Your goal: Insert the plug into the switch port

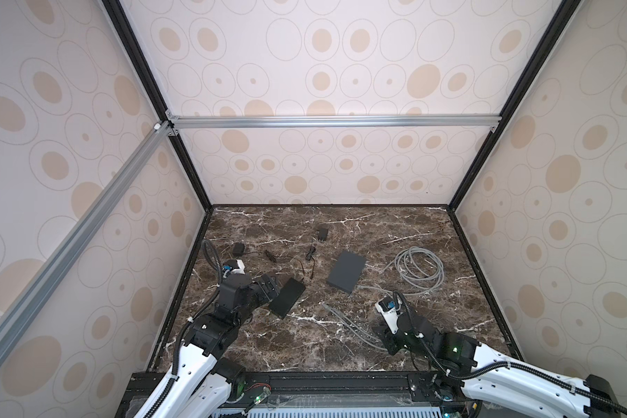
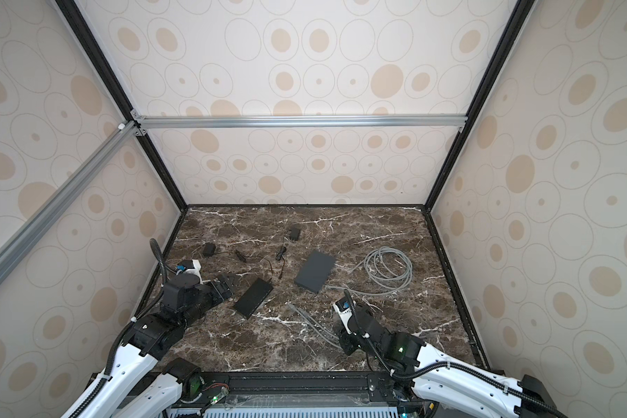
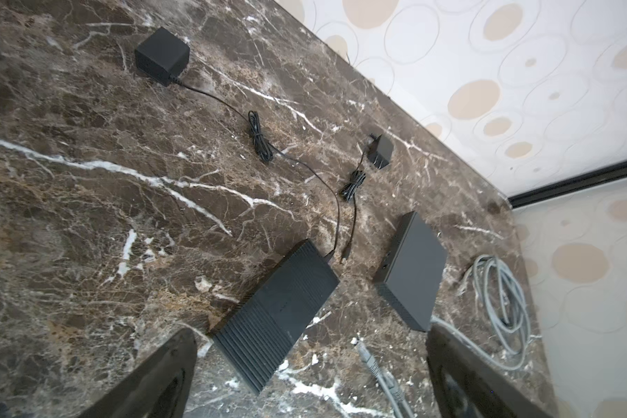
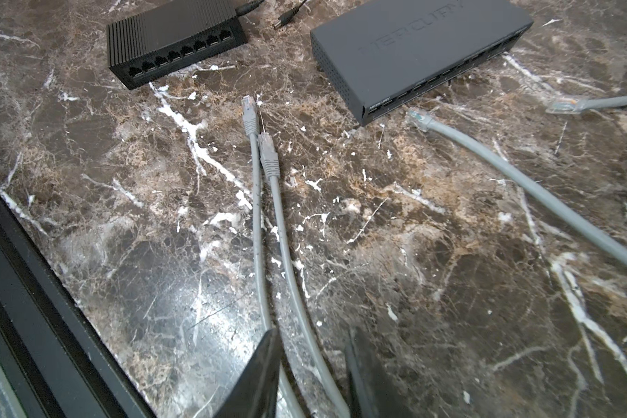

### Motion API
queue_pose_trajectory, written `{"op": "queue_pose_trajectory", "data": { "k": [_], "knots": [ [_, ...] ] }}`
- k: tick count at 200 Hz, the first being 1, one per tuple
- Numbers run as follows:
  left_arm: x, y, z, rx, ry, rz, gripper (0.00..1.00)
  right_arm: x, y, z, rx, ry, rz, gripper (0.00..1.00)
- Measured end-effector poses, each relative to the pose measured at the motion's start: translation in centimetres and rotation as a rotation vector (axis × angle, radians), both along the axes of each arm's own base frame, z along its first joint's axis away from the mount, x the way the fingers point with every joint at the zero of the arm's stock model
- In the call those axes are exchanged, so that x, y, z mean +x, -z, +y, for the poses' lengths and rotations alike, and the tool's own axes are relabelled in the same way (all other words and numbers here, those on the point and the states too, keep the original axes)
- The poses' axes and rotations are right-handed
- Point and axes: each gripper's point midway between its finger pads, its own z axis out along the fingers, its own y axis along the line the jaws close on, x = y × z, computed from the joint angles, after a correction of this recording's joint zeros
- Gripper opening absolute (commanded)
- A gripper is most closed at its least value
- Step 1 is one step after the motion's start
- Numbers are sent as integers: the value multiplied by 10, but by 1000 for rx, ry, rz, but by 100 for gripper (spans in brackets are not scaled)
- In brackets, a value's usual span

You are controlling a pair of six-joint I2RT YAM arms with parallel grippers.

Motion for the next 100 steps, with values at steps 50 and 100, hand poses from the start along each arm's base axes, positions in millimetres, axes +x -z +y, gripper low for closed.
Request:
{"op": "queue_pose_trajectory", "data": {
  "k": [50, 100],
  "knots": [
    [8, 40, -13, 103, 119, 95, 97, -2, 22, -4, -89, 3, 56, 34],
    [33, 57, -32, 149, 215, 86, 95, -1, 23, -4, -95, 5, 60, 36]
  ]
}}
